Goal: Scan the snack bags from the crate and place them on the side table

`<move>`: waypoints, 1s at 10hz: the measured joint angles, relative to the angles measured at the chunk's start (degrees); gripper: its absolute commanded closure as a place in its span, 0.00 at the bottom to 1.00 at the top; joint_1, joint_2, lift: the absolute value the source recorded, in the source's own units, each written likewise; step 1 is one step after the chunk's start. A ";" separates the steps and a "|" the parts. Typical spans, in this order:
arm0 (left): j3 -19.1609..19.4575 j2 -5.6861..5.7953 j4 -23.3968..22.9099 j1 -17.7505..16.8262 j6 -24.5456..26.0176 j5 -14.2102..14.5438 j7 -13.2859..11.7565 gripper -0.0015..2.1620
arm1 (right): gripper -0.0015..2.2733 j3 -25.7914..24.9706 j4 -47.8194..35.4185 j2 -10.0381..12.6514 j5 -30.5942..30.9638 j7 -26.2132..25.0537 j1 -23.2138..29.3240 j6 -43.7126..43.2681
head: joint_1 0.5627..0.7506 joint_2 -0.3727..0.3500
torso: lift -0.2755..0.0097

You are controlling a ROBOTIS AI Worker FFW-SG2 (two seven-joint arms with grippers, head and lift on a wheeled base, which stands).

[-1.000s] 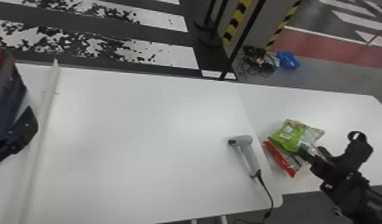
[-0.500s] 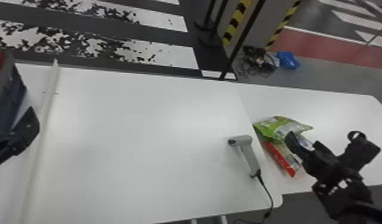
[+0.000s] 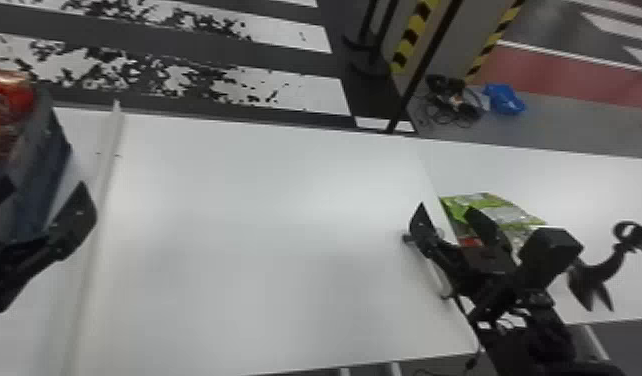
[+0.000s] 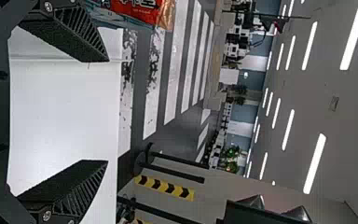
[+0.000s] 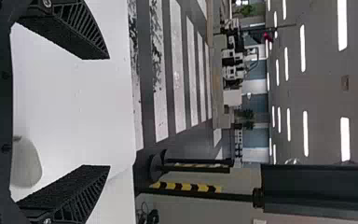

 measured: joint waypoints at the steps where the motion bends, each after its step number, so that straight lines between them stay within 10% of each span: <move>1: -0.39 0.00 0.08 0.05 -0.17 -0.08 0.08 0.05 | 0.02 4.50 0.54 0.57 3.35 -0.56 0.22 -2.48 | 0.70 0.30 | 0.64; 10: -0.19 0.00 5.91 -1.90 -4.66 -2.95 -2.78 0.06 | 0.02 15.18 5.36 5.90 11.55 -4.02 1.22 -17.56 | 0.70 0.47 | 0.64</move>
